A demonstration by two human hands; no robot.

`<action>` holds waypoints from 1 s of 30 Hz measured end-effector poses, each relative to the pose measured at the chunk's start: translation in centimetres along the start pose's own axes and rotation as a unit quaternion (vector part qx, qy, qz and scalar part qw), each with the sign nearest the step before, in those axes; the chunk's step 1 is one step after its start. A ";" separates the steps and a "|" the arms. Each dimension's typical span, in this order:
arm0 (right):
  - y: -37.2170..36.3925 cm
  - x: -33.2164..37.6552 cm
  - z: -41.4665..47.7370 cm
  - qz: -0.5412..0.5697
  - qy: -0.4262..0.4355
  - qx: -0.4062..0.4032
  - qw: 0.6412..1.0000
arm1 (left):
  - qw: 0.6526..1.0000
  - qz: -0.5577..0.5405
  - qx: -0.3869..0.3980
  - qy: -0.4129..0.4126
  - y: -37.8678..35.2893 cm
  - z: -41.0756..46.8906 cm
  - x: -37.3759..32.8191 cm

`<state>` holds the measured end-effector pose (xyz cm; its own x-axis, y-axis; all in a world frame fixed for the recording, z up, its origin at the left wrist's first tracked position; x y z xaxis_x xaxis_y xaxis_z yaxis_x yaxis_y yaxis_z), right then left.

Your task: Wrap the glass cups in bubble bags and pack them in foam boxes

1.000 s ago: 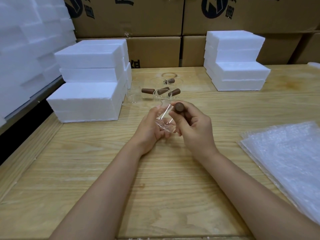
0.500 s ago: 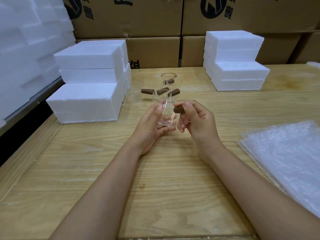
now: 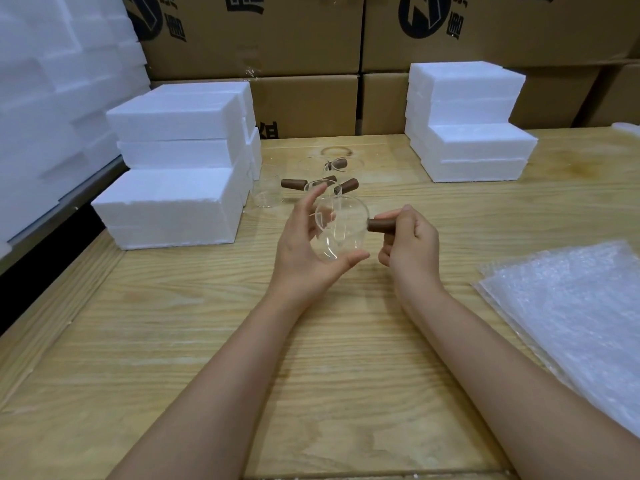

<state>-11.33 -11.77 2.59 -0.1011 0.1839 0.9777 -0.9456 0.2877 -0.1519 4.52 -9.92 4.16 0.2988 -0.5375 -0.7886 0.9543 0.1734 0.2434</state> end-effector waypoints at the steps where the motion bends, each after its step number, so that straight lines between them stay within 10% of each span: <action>1: 0.1 -0.1 0.1 0.000 -0.006 -0.004 1.000 | 0.998 0.047 -0.003 -0.041 -0.1 0.0 -0.5; 10: 0.2 -0.1 -0.1 -0.008 -0.015 -0.015 1.000 | 0.973 0.146 -0.037 -0.178 -0.1 -0.6 -2.5; 17: 0.4 2.5 -1.1 -0.029 0.139 -0.027 0.990 | 0.999 -0.030 -0.002 0.038 -0.3 -0.2 0.0; 30: -2.3 4.3 -3.3 -0.087 0.255 0.110 0.957 | 0.904 -0.348 0.040 0.246 -1.5 -0.2 1.7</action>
<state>-8.59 -8.58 6.64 0.1743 0.6021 0.7791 -0.9824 0.1608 0.0954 3.60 -10.91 2.38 -0.3935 -0.0579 -0.9175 0.9135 -0.1365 -0.3832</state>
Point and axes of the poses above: each hand's wrist, its own z-axis towards the middle knuckle, its own y-axis out of the back of the hand, x = y × z, the point moved 7 cm from there along z, towards the middle knuckle
